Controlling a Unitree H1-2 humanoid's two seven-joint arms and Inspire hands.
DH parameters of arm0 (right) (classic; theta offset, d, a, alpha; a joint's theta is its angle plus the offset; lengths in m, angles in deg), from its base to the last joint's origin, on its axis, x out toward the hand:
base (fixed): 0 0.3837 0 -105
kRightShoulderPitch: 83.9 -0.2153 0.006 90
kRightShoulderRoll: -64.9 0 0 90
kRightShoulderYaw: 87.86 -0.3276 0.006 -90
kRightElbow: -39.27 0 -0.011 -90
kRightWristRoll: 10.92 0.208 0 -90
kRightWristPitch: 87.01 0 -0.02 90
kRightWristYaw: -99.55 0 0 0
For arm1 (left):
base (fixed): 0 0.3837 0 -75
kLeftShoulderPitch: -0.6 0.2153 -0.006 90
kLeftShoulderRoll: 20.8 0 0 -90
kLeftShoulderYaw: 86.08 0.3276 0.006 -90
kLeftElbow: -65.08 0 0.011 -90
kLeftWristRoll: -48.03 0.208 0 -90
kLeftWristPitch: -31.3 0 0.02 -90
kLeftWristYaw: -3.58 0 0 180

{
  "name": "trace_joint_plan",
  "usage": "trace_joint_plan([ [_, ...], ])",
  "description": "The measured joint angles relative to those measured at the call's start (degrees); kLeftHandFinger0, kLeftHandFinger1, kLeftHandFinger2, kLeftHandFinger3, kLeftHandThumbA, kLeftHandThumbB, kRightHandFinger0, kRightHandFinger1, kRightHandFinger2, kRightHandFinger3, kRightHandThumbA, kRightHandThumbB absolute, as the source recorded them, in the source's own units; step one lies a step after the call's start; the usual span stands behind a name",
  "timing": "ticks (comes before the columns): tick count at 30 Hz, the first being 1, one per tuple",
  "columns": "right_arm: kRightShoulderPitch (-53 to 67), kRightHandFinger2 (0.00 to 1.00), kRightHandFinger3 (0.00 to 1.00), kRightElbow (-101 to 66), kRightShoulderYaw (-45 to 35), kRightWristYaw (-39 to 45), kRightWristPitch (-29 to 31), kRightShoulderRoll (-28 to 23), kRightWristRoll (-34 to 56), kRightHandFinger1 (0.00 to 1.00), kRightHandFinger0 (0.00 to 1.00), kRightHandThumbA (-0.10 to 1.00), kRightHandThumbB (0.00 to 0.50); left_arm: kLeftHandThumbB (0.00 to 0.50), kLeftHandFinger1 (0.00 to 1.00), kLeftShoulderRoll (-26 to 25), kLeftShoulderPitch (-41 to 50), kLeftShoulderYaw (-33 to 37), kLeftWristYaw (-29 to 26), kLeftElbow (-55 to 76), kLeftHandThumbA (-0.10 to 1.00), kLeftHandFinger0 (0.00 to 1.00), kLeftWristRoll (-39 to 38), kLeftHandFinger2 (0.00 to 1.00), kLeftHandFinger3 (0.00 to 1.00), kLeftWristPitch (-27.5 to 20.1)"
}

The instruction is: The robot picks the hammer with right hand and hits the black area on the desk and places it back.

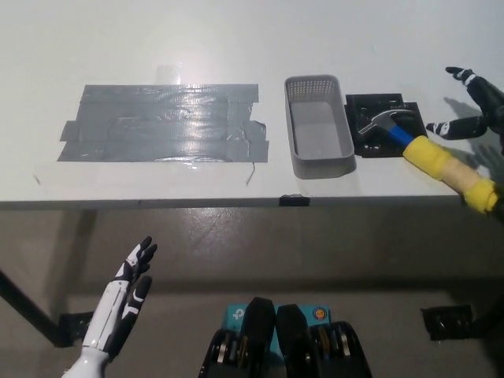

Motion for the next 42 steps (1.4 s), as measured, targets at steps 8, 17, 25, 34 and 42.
trace_joint_plan([
  [8,0.8,1.00,1.00,-9.3,-8.3,-6.0,1.1,0.5,0.7,1.00,1.00,1.00,0.279,0.185,1.00,0.0,-0.2,-0.1,0.0,0.0,1.00,1.00,0.0,1.00,1.00,0.0],
  [17,7.9,1.00,1.00,-29.6,-10.5,-6.3,1.1,4.2,1.4,1.00,1.00,1.00,0.256,0.195,1.00,0.0,-0.4,-0.1,0.0,0.0,1.00,1.00,-0.2,1.00,1.00,0.5],
  [25,24.3,1.00,1.00,-45.7,-8.4,-6.8,2.4,12.1,1.2,1.00,1.00,1.00,0.232,0.183,1.00,0.0,-0.4,-0.1,0.0,-0.2,1.00,1.00,-0.7,1.00,1.00,0.6],
  [34,46.1,1.00,1.00,-56.9,-4.9,-9.9,10.0,21.0,1.1,1.00,1.00,1.00,0.263,0.221,1.00,0.0,-0.5,-0.1,0.1,-0.7,1.00,1.00,-1.9,1.00,1.00,0.6],
  [42,49.9,1.00,1.00,-50.0,-6.1,-13.6,17.3,21.5,1.5,1.00,1.00,1.00,0.238,0.232,1.00,0.0,-0.5,-0.1,1.2,-0.7,1.00,1.00,-3.1,1.00,1.00,0.5],
])
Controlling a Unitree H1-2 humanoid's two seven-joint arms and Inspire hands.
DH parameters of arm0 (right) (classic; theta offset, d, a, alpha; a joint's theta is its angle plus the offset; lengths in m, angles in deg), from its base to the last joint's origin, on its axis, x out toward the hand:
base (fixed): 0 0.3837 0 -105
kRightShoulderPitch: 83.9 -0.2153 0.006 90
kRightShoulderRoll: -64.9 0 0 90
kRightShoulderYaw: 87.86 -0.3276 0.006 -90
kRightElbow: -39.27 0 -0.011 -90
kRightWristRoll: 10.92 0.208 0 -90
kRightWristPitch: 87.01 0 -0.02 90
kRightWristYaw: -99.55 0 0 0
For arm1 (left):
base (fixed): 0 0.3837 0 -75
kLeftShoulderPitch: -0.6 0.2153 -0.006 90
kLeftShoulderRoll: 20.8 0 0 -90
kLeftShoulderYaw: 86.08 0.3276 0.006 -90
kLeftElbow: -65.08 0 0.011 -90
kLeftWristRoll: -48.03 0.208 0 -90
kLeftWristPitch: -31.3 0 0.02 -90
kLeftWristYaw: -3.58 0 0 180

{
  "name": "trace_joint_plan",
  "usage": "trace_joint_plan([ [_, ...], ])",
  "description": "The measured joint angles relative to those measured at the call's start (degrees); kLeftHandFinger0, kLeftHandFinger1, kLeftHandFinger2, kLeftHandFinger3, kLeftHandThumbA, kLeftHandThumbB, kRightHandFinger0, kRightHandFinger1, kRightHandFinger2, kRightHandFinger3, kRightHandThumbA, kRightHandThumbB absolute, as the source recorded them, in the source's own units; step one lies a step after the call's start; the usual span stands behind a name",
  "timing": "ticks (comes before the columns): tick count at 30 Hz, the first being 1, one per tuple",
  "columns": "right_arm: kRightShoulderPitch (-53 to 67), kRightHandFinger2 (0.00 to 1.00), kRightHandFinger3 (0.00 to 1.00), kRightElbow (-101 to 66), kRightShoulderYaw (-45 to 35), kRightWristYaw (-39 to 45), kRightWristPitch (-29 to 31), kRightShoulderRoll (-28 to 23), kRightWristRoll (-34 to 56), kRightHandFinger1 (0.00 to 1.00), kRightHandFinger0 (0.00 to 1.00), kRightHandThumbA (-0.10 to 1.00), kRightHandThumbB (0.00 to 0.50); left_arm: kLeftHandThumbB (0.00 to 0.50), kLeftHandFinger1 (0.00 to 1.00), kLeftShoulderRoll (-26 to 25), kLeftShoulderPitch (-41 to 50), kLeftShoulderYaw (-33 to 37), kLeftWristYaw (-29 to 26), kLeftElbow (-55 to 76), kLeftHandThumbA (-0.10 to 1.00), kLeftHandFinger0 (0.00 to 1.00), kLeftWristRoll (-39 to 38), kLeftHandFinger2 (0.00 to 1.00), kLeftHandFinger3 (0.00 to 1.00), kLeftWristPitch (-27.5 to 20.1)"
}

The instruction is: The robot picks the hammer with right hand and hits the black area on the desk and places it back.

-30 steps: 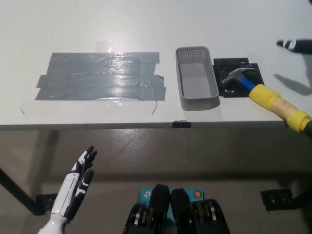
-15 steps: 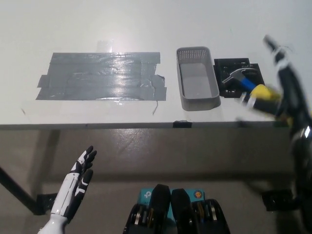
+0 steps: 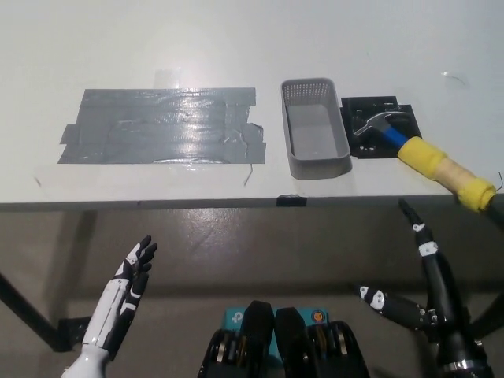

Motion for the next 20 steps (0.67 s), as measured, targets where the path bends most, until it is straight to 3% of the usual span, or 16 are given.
trace_joint_plan([
  [6,-1.1,1.00,1.00,4.3,-2.0,-2.4,4.7,0.0,1.6,1.00,1.00,1.00,0.264,0.210,1.00,0.0,-0.5,-0.1,0.9,0.0,1.00,1.00,-1.0,1.00,1.00,-0.1],
  [17,-1.6,1.00,1.00,5.9,-2.1,-4.2,9.0,0.0,3.2,1.00,1.00,1.00,0.264,0.200,1.00,0.0,-0.7,-0.3,1.6,0.0,1.00,1.00,-1.6,1.00,1.00,-0.2],
  [20,-1.6,1.00,1.00,5.9,-2.1,-4.4,9.3,0.0,3.2,1.00,1.00,1.00,0.241,0.208,1.00,0.0,-0.7,-0.4,1.6,0.0,1.00,1.00,-1.7,1.00,1.00,-0.2],
])
